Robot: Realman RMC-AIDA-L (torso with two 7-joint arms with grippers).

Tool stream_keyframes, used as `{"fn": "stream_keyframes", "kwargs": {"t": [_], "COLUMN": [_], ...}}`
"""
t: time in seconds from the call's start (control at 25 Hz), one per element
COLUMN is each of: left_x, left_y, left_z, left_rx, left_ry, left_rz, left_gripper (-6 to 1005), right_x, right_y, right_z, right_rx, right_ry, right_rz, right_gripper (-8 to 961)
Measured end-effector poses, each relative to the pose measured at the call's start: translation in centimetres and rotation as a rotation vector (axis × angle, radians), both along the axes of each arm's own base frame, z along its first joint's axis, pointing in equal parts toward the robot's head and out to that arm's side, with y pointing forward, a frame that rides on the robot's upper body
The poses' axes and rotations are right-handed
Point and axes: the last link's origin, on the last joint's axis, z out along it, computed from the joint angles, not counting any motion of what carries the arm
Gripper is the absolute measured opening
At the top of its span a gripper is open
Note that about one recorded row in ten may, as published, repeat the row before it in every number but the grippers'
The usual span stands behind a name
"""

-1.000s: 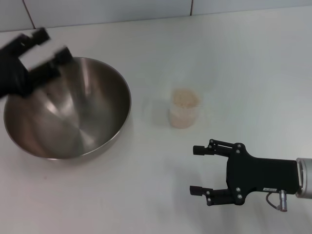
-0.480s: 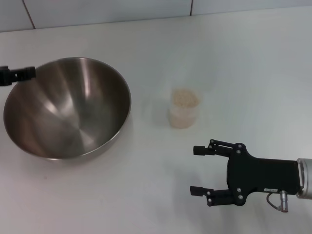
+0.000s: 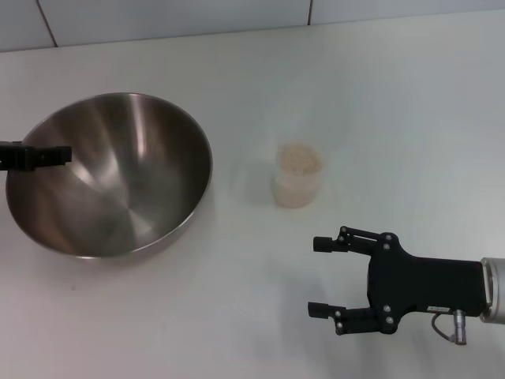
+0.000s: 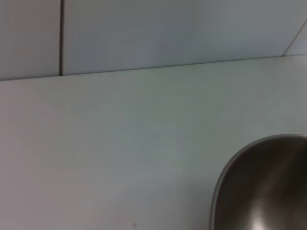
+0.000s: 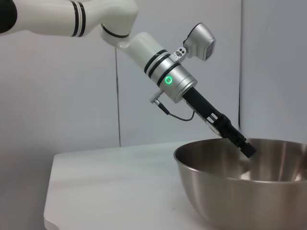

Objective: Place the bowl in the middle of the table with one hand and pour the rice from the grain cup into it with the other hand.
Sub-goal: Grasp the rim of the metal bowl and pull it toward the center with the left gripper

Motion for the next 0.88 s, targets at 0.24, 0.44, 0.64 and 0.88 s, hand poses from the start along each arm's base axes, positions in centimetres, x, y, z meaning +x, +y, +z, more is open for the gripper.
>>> {"fn": "stream_keyframes", "kwargs": {"t": [0.24, 0.44, 0.64, 0.88], "left_x": [0.2, 0.7, 1.2, 2.0], "left_y": [0.1, 0.5, 0.8, 1.1], "left_z": [-0.7, -1.1, -0.9, -0.9], "left_rx": [-0.05, -0.083, -0.074, -0.085], "left_ry": [-0.002, 0.027, 0.022, 0.017], "left_rz": [-0.008, -0.019, -0.03, -0.047], "left_gripper": [712, 514, 385, 252], "right_x": [0.0, 0.0, 0.0, 0.0], "right_y": [0.0, 0.0, 0.1, 0.1], "right_z": [0.0, -0.1, -0.1, -0.1], "right_rx": [0.0, 0.001, 0.001, 0.003], "right_ry": [-0.002, -0.003, -0.002, -0.001], "right_rz": [-0.001, -0.001, 0.0, 0.0], "right_gripper": [826, 827, 826, 826]}}
